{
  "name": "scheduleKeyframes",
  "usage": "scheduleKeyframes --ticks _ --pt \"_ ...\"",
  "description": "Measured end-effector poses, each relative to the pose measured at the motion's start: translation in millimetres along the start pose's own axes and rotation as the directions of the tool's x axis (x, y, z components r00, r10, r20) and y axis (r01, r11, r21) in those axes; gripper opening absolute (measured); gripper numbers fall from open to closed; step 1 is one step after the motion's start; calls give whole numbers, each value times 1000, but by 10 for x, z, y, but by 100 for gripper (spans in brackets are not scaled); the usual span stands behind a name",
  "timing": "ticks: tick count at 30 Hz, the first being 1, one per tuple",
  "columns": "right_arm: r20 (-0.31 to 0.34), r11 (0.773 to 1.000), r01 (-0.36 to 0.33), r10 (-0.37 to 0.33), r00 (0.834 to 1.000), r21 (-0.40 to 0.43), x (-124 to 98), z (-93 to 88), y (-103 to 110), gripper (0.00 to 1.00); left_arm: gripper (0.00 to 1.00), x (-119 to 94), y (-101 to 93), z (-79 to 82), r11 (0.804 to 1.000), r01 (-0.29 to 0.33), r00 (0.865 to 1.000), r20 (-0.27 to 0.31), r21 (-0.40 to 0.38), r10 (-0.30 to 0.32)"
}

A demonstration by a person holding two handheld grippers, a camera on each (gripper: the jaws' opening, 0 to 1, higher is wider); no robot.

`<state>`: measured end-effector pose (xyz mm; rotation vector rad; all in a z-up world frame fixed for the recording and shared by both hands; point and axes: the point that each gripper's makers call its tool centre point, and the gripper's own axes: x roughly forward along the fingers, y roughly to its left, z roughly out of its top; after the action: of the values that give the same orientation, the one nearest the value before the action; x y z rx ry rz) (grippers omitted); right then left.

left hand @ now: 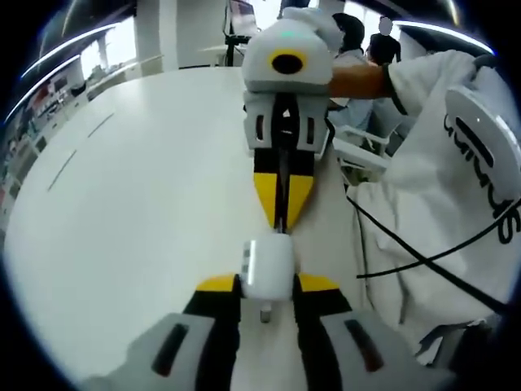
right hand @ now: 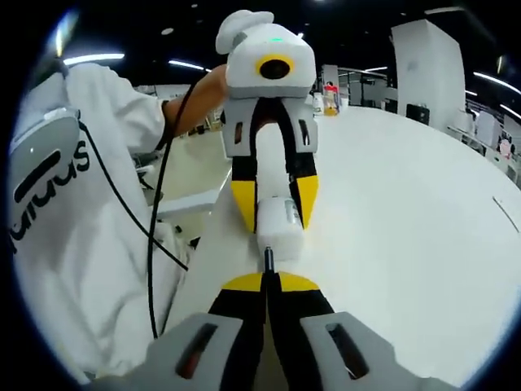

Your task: Plug the desk Type‑C cable into the charger adapter.

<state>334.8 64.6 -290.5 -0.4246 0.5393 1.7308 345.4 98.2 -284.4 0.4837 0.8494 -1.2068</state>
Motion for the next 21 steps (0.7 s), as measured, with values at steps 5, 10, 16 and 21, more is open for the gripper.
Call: scheduleKeyframes --ticks 5,10,16,21 --pt "-5 1000 4 -4 1000 3 10 34 7 0 24 15 19 11 999 -2 1000 15 -43 2" --pt "-64 997 28 -24 998 66 72 61 7 0 24 61 17 23 996 -3 1000 5 -95 3" --pt "-59 999 41 -40 997 16 83 50 51 1 26 65 -8 2 998 -6 1000 -3 -69 6" --pt "-19 997 57 -59 998 -57 76 52 52 3 26 56 -12 -14 998 3 1000 13 -67 -2"
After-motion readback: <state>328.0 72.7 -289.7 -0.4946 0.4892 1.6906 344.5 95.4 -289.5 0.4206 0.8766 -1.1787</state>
